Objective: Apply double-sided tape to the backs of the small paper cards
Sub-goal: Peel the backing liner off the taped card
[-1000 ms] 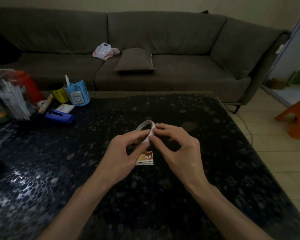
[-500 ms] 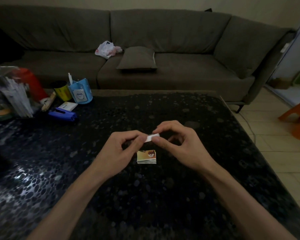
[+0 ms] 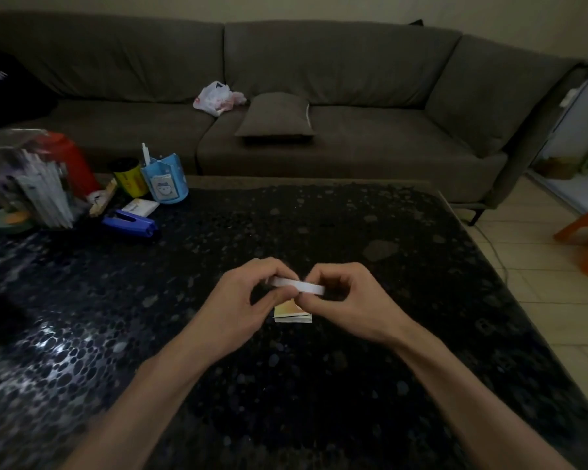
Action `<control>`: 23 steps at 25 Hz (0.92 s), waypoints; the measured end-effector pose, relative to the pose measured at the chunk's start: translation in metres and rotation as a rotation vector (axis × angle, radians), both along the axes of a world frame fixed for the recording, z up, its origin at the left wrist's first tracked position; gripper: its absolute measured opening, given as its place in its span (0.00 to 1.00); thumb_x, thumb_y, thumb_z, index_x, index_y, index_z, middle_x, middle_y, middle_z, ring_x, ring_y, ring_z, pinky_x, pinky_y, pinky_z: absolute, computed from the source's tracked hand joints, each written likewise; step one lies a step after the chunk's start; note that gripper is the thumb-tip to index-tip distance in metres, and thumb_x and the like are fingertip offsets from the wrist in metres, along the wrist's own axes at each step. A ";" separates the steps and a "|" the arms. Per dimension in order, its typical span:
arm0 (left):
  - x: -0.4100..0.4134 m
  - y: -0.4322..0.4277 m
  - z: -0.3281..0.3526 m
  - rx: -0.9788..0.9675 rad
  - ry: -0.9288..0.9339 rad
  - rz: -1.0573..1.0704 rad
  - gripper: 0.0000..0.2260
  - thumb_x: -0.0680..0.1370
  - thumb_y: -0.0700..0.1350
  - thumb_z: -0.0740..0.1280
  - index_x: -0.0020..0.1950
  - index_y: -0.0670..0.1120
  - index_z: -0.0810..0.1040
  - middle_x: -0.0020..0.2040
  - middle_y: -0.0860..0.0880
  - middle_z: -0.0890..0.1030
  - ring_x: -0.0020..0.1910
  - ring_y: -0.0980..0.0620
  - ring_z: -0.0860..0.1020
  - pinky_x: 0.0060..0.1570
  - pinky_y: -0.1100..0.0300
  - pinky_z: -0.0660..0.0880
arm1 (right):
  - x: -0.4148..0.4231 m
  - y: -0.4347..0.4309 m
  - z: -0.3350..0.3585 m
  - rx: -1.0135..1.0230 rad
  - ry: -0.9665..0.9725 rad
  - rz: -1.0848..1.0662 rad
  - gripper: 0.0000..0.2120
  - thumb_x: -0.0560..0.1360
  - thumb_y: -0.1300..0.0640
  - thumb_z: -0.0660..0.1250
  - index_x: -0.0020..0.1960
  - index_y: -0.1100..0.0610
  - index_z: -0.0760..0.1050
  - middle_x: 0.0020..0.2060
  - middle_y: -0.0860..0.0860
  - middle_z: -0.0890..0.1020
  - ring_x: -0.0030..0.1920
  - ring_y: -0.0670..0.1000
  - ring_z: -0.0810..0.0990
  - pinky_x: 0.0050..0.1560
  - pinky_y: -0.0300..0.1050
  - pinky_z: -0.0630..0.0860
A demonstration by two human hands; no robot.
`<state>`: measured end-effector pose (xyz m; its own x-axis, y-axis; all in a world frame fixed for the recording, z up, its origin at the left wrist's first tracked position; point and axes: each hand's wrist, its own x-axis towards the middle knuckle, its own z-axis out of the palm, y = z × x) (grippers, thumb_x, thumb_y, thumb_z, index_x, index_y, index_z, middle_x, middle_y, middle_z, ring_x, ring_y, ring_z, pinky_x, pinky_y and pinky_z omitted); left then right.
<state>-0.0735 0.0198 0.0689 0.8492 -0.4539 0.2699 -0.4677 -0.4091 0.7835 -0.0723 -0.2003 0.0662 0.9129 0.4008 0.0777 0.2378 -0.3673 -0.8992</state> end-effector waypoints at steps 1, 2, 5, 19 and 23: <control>0.000 -0.001 -0.001 -0.028 0.015 -0.012 0.07 0.81 0.45 0.69 0.57 0.56 0.80 0.52 0.57 0.82 0.56 0.53 0.81 0.53 0.63 0.76 | 0.000 0.000 0.000 0.029 0.000 -0.010 0.02 0.79 0.57 0.72 0.49 0.54 0.84 0.44 0.50 0.86 0.46 0.50 0.86 0.49 0.46 0.84; 0.000 -0.001 -0.001 -0.079 0.045 -0.023 0.08 0.81 0.45 0.69 0.59 0.54 0.80 0.53 0.56 0.83 0.57 0.53 0.82 0.55 0.62 0.78 | 0.000 -0.001 0.002 0.080 0.004 -0.025 0.02 0.80 0.57 0.72 0.49 0.54 0.83 0.42 0.50 0.86 0.45 0.49 0.86 0.47 0.44 0.83; 0.002 0.008 0.005 -0.184 0.113 -0.005 0.09 0.80 0.45 0.69 0.59 0.51 0.81 0.54 0.53 0.85 0.58 0.53 0.83 0.58 0.60 0.79 | -0.002 -0.008 0.012 0.258 0.078 -0.041 0.05 0.79 0.49 0.71 0.47 0.48 0.84 0.38 0.44 0.84 0.40 0.41 0.83 0.42 0.34 0.79; 0.003 0.013 0.008 -0.127 0.084 0.004 0.11 0.78 0.50 0.66 0.58 0.55 0.83 0.52 0.57 0.84 0.56 0.57 0.82 0.55 0.67 0.77 | -0.001 -0.009 0.014 0.268 0.106 -0.071 0.10 0.81 0.57 0.69 0.45 0.48 0.86 0.40 0.47 0.85 0.45 0.42 0.83 0.48 0.30 0.76; 0.003 0.007 0.003 -0.066 -0.022 0.050 0.09 0.77 0.49 0.68 0.56 0.55 0.85 0.49 0.57 0.81 0.53 0.55 0.80 0.52 0.70 0.73 | -0.001 -0.005 0.010 0.186 0.078 -0.029 0.08 0.81 0.58 0.70 0.46 0.50 0.86 0.38 0.46 0.84 0.41 0.41 0.82 0.44 0.30 0.76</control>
